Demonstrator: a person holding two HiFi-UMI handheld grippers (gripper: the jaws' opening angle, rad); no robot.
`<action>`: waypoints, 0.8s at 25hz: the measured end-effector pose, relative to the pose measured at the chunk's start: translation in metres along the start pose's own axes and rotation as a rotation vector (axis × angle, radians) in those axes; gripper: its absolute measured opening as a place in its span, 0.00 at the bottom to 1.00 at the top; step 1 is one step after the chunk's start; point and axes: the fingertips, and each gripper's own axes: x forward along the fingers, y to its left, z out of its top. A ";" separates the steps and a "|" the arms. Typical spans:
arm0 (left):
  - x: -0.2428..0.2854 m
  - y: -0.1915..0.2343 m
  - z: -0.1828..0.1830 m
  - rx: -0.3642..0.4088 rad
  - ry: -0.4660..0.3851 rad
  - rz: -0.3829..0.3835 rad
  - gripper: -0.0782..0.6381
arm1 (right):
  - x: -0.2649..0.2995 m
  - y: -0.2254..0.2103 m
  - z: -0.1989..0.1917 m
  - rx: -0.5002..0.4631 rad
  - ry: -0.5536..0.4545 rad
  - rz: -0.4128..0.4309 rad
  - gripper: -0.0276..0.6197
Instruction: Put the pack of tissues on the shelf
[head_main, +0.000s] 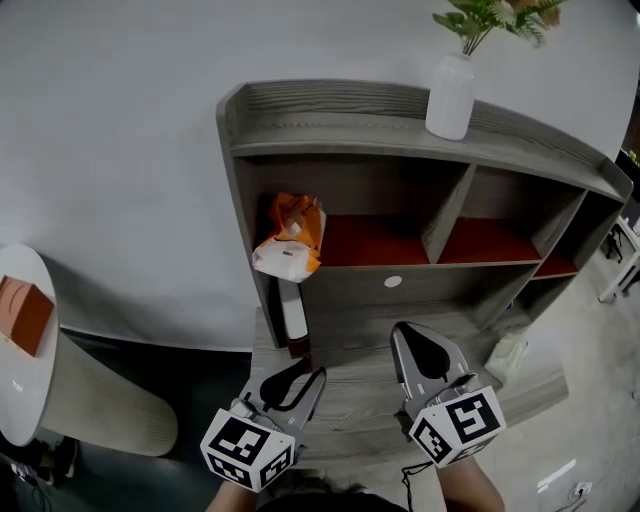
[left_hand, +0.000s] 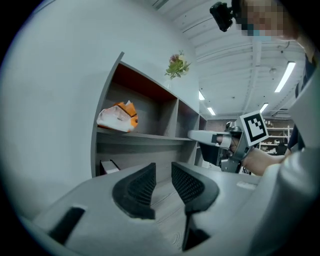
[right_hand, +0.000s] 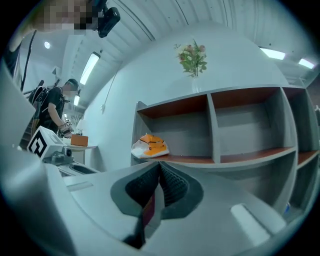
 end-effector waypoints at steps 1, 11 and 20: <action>-0.001 -0.004 0.000 0.003 -0.002 0.001 0.23 | -0.006 0.000 -0.004 0.007 0.007 -0.001 0.04; -0.013 -0.026 -0.018 -0.007 -0.001 0.015 0.21 | -0.051 0.007 -0.057 0.083 0.090 -0.006 0.04; -0.025 -0.031 -0.030 -0.012 0.016 0.019 0.18 | -0.070 0.018 -0.087 0.152 0.128 -0.018 0.04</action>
